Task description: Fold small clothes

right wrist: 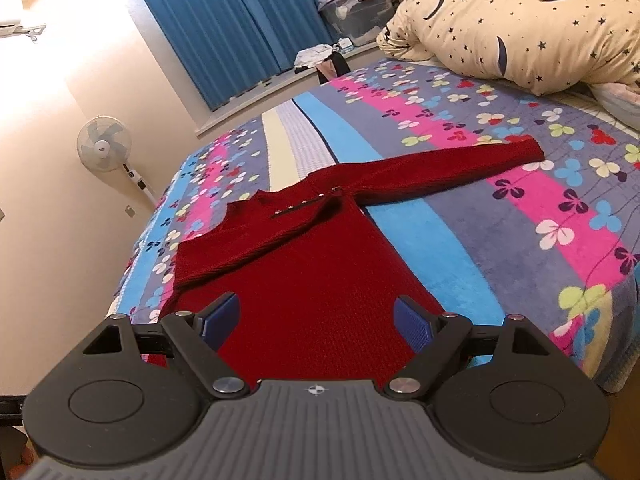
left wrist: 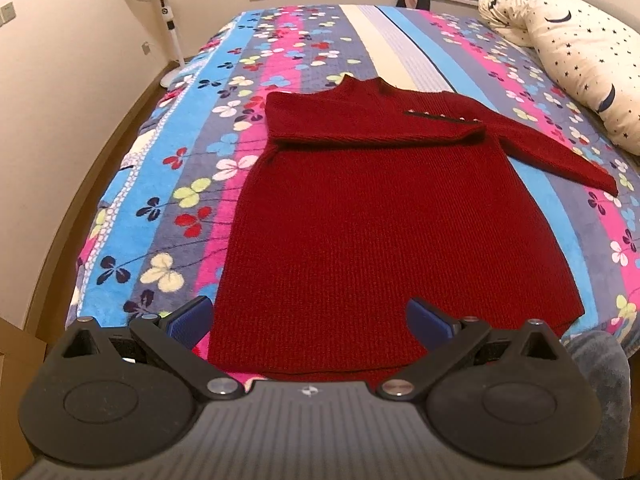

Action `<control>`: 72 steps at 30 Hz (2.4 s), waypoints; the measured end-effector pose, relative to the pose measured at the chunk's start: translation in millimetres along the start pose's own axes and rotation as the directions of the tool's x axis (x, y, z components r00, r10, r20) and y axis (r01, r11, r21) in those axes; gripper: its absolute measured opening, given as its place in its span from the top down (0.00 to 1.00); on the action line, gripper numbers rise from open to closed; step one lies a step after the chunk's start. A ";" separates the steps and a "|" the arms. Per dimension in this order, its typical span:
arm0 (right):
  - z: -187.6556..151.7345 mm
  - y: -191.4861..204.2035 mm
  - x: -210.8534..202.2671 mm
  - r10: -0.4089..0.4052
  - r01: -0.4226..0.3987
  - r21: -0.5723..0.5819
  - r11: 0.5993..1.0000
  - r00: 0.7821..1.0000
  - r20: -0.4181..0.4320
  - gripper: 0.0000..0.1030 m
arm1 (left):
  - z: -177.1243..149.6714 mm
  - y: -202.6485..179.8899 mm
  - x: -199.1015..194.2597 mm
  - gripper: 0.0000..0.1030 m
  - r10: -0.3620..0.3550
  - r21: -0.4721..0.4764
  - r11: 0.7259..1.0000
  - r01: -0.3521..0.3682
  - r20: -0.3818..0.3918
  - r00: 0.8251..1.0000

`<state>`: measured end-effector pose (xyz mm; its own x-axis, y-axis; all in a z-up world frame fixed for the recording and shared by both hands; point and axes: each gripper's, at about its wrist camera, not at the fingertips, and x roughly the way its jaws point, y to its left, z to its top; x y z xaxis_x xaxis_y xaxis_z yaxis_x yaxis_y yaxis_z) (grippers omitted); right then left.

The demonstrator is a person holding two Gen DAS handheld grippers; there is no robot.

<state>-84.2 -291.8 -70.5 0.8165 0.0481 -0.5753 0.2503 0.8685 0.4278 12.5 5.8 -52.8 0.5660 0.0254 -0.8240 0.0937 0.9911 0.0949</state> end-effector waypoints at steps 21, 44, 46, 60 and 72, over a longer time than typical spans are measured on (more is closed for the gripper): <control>20.9 -37.8 80.1 -0.145 0.151 0.070 0.986 0.986 -0.078 0.17 | 53.4 -25.0 87.7 0.00 -0.022 0.058 0.998 0.029 -0.117 0.993; 76.8 -151.1 226.7 -0.343 0.353 0.279 0.893 0.935 -0.087 0.17 | 89.7 -56.2 204.4 0.00 -0.013 0.088 0.995 0.037 -0.262 0.965; 89.1 -179.1 246.9 -0.356 0.353 0.387 0.852 0.932 -0.067 0.18 | 89.6 -52.0 213.9 0.00 -0.004 0.078 0.997 0.027 -0.276 0.961; 175.6 -261.3 368.9 -0.507 0.432 0.571 0.698 0.861 -0.031 0.81 | 107.0 19.3 244.7 0.00 0.121 -0.023 0.991 -0.132 -0.284 0.951; 193.1 20.2 373.2 -0.300 0.378 -0.198 0.904 0.893 0.335 0.86 | 105.0 121.5 251.5 0.00 0.218 -0.223 0.931 -0.288 -0.291 0.932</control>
<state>326.1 -351.6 -142.0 0.8286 -0.3829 -0.4084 0.4318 0.9015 0.0309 252.2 118.9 -189.9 0.3096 0.2777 -0.9094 -0.2584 0.9450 0.2006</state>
